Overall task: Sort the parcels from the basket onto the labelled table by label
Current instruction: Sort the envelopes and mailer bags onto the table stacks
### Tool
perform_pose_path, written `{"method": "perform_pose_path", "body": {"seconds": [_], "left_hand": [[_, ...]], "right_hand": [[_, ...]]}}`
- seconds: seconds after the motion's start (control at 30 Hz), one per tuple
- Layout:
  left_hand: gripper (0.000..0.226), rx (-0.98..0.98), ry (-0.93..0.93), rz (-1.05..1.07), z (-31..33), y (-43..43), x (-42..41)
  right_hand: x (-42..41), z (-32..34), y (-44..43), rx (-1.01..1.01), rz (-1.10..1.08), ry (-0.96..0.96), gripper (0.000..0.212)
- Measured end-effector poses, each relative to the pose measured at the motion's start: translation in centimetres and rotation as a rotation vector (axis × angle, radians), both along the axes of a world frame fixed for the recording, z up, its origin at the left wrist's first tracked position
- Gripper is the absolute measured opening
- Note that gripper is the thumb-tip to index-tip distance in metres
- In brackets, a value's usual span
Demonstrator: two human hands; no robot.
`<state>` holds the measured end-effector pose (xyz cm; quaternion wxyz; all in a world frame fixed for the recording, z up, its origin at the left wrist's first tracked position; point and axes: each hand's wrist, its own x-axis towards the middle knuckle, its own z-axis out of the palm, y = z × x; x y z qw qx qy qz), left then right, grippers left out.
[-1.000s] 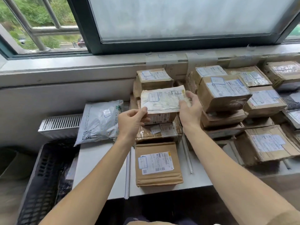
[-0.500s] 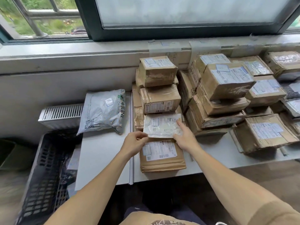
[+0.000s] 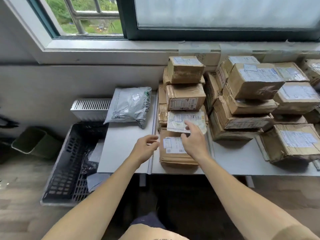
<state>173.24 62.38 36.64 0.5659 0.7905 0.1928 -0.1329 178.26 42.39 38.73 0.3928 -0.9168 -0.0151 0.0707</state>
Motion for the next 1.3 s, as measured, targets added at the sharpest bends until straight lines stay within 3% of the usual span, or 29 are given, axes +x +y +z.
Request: {"method": "perform_pose_path", "body": {"seconds": [0.23, 0.4, 0.63, 0.8, 1.0, 1.3], "left_hand": [[0.025, -0.008, 0.046, 0.244, 0.9, 5.8, -11.8], [0.025, -0.079, 0.082, 0.456, 0.5, 12.7, -19.1], [0.021, -0.179, 0.124, 0.559, -2.3, 23.1, -26.1], [0.015, -0.210, 0.160, 0.489, -3.1, 30.4, -30.5], [0.014, -0.226, 0.198, 0.415, -3.6, 36.3, -30.2], [0.014, -0.144, 0.225, 0.407, -1.9, 40.8, -21.7]], "right_hand": [[-10.1, -2.2, 11.4, 0.193, 0.256, 0.047, 0.039], [-17.8, -3.5, 18.4, 0.168, 0.430, 0.149, 0.039], [-25.4, -6.1, 27.8, 0.096, 0.357, 0.285, 0.037], [-31.5, -8.6, 36.0, 0.119, 0.241, 0.423, 0.036], [-33.4, -9.4, 42.5, 0.132, 0.216, 0.478, 0.036], [-25.0, -11.9, 48.0, 0.218, 0.014, 0.589, 0.043]]}}
